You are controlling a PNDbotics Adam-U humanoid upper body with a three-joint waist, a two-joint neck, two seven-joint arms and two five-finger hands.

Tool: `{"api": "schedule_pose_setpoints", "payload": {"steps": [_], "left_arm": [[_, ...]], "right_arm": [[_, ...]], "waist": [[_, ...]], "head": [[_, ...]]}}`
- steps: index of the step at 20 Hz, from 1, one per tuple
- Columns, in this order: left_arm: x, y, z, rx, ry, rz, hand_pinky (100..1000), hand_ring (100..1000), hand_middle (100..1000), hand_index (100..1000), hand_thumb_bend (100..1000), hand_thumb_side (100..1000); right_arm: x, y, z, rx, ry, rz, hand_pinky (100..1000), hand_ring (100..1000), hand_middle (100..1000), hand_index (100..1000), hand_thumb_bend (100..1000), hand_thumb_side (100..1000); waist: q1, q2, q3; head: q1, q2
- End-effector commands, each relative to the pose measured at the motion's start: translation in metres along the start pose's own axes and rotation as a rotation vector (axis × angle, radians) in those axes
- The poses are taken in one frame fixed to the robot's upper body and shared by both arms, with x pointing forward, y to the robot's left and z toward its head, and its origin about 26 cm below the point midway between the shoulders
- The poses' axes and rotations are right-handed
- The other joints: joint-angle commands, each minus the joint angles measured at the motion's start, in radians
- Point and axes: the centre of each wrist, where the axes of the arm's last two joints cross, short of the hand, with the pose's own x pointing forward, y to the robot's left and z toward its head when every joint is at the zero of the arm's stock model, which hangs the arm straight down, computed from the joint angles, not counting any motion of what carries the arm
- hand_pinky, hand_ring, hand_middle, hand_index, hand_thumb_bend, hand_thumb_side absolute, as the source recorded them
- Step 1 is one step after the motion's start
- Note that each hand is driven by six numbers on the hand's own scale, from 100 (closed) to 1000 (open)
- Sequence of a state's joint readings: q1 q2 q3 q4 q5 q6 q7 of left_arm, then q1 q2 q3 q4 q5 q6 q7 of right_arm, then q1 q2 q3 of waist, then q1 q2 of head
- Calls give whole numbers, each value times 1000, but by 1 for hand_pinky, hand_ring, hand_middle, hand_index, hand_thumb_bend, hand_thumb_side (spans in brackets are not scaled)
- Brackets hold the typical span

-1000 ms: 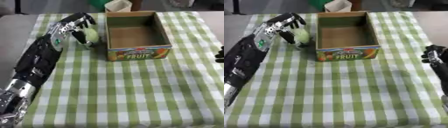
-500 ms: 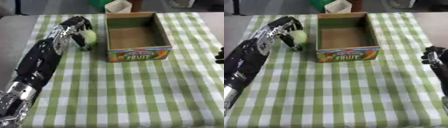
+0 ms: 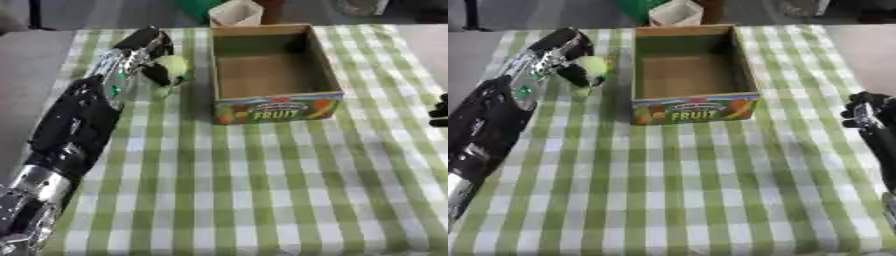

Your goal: Pick up objects on the table and place them in the box.

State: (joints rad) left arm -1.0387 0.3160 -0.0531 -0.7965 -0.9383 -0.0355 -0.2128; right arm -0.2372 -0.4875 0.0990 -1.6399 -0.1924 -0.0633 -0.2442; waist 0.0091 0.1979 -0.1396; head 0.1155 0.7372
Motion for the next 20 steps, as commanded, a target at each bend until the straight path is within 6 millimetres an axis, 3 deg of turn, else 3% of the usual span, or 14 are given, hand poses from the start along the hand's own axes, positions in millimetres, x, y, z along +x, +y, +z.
{"api": "schedule_pose_setpoints", "payload": {"steps": [1,4,8,16,20], "left_arm": [[10,46,2,121,-55,0,367,259,246,397,379,100],[29,60,2,173,-124,12,369,267,251,403,383,100],[63,60,0,194,-234,1,379,280,260,411,396,100],[113,25,-8,145,-387,-15,417,315,287,439,403,100],[119,6,-10,109,-412,-46,470,411,364,500,507,100]], "right_arm": [[7,-5,-4,-2,-28,6,614,623,562,664,100,550],[8,-4,-4,2,-29,5,614,623,562,664,100,549],[9,-2,-5,9,-32,2,614,623,562,664,100,550],[11,3,-8,34,-40,-10,614,623,563,664,100,552],[12,4,-9,38,-44,-13,614,623,563,664,100,553]], "waist": [[-4,-19,1],[-4,-21,0],[-6,-20,-7],[-5,-13,-34],[-2,-10,-42]], "head": [[-2,-10],[-1,-11],[8,-12],[28,-19],[31,-24]]}}
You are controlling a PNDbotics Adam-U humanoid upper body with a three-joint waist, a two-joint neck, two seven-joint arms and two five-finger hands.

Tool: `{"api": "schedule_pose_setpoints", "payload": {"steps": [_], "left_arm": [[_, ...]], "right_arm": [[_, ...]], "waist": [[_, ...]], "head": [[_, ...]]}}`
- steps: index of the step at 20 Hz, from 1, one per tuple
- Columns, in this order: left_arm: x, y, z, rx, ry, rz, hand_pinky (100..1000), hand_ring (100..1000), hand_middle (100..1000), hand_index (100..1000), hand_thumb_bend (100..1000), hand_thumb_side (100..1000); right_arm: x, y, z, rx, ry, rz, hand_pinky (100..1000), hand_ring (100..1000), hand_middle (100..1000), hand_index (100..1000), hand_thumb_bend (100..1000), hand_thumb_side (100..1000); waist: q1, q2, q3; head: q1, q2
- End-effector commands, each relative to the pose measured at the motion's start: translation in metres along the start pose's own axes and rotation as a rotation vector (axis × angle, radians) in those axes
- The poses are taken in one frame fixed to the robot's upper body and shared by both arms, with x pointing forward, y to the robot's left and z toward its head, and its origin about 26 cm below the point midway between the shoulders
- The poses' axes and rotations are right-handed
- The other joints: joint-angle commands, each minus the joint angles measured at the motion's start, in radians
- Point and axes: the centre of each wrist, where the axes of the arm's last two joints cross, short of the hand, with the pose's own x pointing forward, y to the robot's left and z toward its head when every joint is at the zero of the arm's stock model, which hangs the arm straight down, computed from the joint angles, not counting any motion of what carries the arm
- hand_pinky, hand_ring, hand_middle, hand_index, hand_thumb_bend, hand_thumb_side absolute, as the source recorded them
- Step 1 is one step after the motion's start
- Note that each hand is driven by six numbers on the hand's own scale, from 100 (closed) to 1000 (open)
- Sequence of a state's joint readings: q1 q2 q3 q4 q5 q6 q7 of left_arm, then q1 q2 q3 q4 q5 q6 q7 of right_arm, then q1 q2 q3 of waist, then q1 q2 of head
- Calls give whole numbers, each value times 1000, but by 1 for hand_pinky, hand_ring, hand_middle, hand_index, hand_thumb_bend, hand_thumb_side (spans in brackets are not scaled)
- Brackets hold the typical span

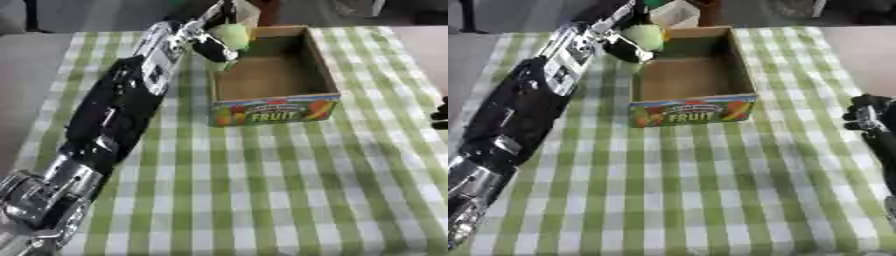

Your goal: Pick up objects on the table and place them in the box.

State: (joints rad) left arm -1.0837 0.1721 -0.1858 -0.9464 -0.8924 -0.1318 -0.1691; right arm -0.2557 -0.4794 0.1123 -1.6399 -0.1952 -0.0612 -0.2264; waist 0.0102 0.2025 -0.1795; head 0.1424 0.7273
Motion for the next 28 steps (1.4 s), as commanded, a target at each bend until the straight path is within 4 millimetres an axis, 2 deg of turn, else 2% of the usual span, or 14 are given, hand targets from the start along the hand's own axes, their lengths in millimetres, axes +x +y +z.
{"api": "schedule_pose_setpoints", "payload": {"steps": [1,5,8,11,12,13,14,16,19,23,28], "left_arm": [[6,-1,-4,-6,-33,-35,481,441,393,523,540,100],[3,-14,-3,-51,-53,-25,557,560,517,619,673,100],[0,-20,-1,-90,-70,-15,596,622,588,665,717,100],[-2,-20,0,-115,-84,-3,635,685,667,723,801,100],[-2,-19,1,-109,-87,1,648,708,695,743,833,141],[-3,-17,1,-96,-89,5,661,730,722,769,893,233],[-3,-14,1,-76,-91,10,668,739,733,777,941,281],[-4,-9,2,-31,-95,22,680,757,749,789,1000,325],[-4,1,4,47,-105,53,679,762,749,784,1000,333],[-7,31,13,158,-147,91,667,738,726,769,1000,326],[-22,76,47,240,-150,99,654,721,709,759,947,281]], "right_arm": [[9,-2,-5,7,-32,1,614,623,563,664,100,554],[8,-3,-5,5,-30,0,615,623,563,664,100,556],[8,-3,-5,2,-30,0,615,623,563,664,100,556],[7,-3,-5,1,-30,-1,615,623,563,664,100,556],[7,-3,-4,1,-29,0,615,623,563,664,100,556],[7,-3,-4,0,-28,0,615,623,563,664,100,557],[7,-4,-4,-1,-28,0,615,623,563,664,100,556],[7,-4,-4,-1,-28,0,615,623,563,664,100,555],[6,-4,-4,-3,-27,0,615,623,563,664,100,556],[5,-7,-2,-13,-21,6,615,623,563,664,100,555],[2,-11,1,-32,-13,14,615,623,562,664,100,554]], "waist": [[-3,-14,-3],[-1,-12,-5],[-1,-11,-3],[-1,-10,-1],[-1,-10,0],[-2,-10,1],[-2,-10,2],[-3,-10,4],[-4,-11,9],[-4,-13,22],[-5,-18,49]], "head": [[2,-15],[-5,-17],[-11,-18],[-14,-19],[-15,-20],[-16,-20],[-16,-20],[-18,-20],[-18,-20],[-30,-19],[-54,-14]]}}
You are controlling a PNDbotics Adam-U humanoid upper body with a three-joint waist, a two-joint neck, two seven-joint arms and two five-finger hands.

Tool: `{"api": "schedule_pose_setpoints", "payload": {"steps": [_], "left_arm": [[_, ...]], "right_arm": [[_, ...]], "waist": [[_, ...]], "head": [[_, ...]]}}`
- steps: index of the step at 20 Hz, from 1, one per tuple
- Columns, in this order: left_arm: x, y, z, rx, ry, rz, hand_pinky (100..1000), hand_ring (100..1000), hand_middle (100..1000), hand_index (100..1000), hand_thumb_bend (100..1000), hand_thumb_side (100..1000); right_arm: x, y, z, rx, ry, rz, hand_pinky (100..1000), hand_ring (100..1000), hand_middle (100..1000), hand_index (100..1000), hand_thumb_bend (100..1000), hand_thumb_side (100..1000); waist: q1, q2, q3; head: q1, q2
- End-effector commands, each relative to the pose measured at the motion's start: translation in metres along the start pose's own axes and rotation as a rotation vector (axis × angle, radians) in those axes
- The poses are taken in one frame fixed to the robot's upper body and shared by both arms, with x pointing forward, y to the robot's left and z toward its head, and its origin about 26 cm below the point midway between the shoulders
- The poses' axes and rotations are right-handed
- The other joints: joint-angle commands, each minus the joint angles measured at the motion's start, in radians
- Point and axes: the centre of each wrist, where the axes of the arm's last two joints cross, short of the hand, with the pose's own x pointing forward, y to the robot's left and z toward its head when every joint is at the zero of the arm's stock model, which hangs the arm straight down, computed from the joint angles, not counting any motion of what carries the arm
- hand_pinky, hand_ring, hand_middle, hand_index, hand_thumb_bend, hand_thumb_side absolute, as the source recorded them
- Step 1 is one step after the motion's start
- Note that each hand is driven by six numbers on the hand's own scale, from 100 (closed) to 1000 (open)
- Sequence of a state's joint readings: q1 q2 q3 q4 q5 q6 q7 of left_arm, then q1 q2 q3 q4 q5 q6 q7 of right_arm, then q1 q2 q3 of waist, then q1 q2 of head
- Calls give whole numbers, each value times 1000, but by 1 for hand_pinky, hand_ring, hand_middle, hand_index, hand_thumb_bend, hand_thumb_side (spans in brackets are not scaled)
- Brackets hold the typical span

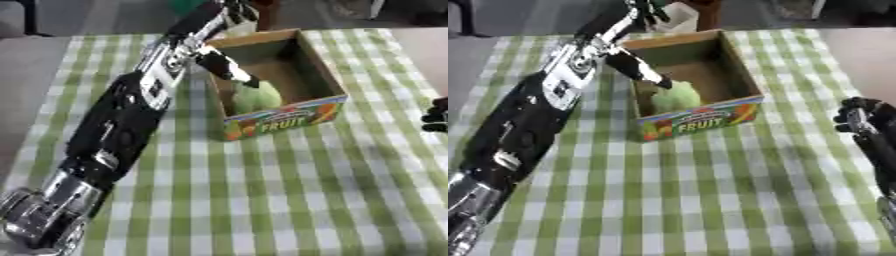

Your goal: Pick up objects on the table and place them in the box.

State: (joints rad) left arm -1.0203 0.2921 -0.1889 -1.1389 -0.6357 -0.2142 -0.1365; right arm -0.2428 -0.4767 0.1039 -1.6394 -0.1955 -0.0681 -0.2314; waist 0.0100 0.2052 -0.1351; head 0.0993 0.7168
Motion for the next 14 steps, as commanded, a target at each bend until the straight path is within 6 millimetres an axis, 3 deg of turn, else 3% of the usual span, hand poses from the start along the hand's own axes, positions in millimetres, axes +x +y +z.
{"api": "schedule_pose_setpoints", "payload": {"steps": [1,7,14], "left_arm": [[-1,46,18,75,-2,-27,654,721,708,758,946,280],[-23,67,70,158,148,51,621,702,690,742,912,249],[-54,59,126,270,349,236,586,687,679,722,893,278]], "right_arm": [[5,-10,-2,-21,-18,17,615,623,562,664,100,554],[3,-13,0,-38,-13,21,615,623,562,664,100,553],[3,-14,1,-50,-12,20,615,623,562,664,100,554]], "waist": [[-5,-22,9],[-11,-28,39],[-14,-26,50]], "head": [[-14,-3],[-31,0],[-42,-2]]}}
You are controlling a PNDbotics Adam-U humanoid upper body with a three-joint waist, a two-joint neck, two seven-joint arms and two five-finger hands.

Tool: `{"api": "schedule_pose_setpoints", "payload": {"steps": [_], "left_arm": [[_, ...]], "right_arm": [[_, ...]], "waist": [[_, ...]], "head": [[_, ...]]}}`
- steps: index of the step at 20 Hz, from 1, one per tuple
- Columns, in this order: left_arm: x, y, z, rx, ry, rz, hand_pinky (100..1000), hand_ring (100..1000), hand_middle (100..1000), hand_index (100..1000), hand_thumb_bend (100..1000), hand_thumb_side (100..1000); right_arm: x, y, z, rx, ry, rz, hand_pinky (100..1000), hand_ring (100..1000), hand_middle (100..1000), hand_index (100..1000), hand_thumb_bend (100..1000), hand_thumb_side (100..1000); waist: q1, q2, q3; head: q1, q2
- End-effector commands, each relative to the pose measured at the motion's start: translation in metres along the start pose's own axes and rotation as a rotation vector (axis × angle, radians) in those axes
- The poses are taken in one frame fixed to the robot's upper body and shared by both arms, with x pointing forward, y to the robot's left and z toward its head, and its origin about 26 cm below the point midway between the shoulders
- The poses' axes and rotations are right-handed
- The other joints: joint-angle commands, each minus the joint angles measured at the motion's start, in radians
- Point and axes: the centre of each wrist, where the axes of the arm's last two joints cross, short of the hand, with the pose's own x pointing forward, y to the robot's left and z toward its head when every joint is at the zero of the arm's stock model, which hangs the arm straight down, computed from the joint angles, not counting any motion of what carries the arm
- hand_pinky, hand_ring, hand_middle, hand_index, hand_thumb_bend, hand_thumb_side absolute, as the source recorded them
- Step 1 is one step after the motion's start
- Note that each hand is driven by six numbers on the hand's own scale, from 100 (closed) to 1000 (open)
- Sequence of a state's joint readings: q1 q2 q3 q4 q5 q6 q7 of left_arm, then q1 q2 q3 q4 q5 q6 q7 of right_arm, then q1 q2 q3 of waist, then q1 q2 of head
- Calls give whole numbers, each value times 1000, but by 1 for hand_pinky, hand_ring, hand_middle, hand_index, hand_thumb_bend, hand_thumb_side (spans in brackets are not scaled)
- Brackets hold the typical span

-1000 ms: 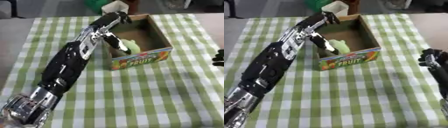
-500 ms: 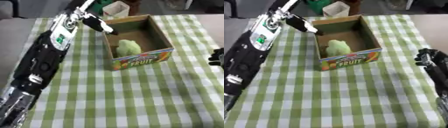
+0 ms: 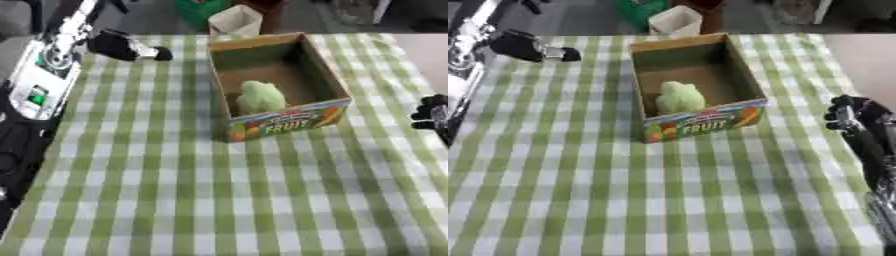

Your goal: Pick up objects on the table and place them in the box.

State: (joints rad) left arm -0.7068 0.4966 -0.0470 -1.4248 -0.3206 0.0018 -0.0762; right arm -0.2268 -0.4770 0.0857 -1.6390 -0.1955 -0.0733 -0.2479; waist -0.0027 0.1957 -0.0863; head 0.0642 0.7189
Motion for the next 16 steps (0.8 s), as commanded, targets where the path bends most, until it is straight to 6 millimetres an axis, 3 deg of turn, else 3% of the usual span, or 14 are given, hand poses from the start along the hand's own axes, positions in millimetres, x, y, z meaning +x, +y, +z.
{"api": "schedule_pose_setpoints", "payload": {"steps": [1,7,16], "left_arm": [[-11,22,12,72,62,58,583,685,677,720,887,281],[-40,21,35,138,196,224,555,664,656,704,844,308],[-49,15,48,140,225,308,551,662,652,702,828,321]], "right_arm": [[5,-9,-3,-17,-18,18,615,623,562,664,100,554],[5,-9,-2,-22,-17,16,615,623,562,664,100,555],[5,-9,-2,-26,-19,14,615,623,562,664,100,555]], "waist": [[-1,-17,2],[-3,-18,9],[-6,-20,12]], "head": [[-9,-3],[-12,-2],[-12,-1]]}}
